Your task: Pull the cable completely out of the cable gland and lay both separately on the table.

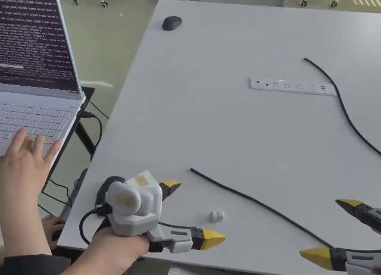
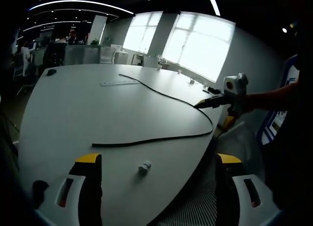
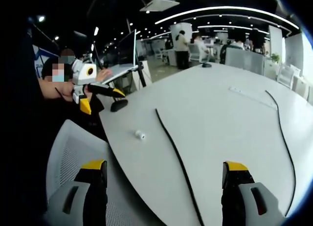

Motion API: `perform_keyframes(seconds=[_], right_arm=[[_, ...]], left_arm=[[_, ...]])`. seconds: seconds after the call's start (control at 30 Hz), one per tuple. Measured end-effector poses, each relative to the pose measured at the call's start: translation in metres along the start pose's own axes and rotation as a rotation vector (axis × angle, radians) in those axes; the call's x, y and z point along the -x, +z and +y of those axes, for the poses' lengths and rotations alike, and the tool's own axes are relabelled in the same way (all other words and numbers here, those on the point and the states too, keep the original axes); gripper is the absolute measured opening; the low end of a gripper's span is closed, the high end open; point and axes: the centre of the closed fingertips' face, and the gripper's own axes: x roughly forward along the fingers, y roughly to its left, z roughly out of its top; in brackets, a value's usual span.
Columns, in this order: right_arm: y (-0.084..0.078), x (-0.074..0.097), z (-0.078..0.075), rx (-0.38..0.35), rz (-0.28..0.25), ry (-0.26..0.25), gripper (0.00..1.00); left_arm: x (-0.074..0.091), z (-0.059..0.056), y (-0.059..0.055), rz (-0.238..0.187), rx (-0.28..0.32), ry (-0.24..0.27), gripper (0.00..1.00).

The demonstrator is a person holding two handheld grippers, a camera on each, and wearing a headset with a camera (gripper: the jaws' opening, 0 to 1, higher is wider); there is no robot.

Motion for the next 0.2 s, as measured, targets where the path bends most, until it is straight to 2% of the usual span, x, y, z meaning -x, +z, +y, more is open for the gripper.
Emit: perform_keyframes(seconds=[0.2], right_arm=[[-0.0017, 0.0010, -0.0027, 0.003, 0.009, 0.007, 0.99]], left_arm=[[-0.0009, 0.0004, -0.0052, 0.020, 0.000, 0.004, 0.99]])
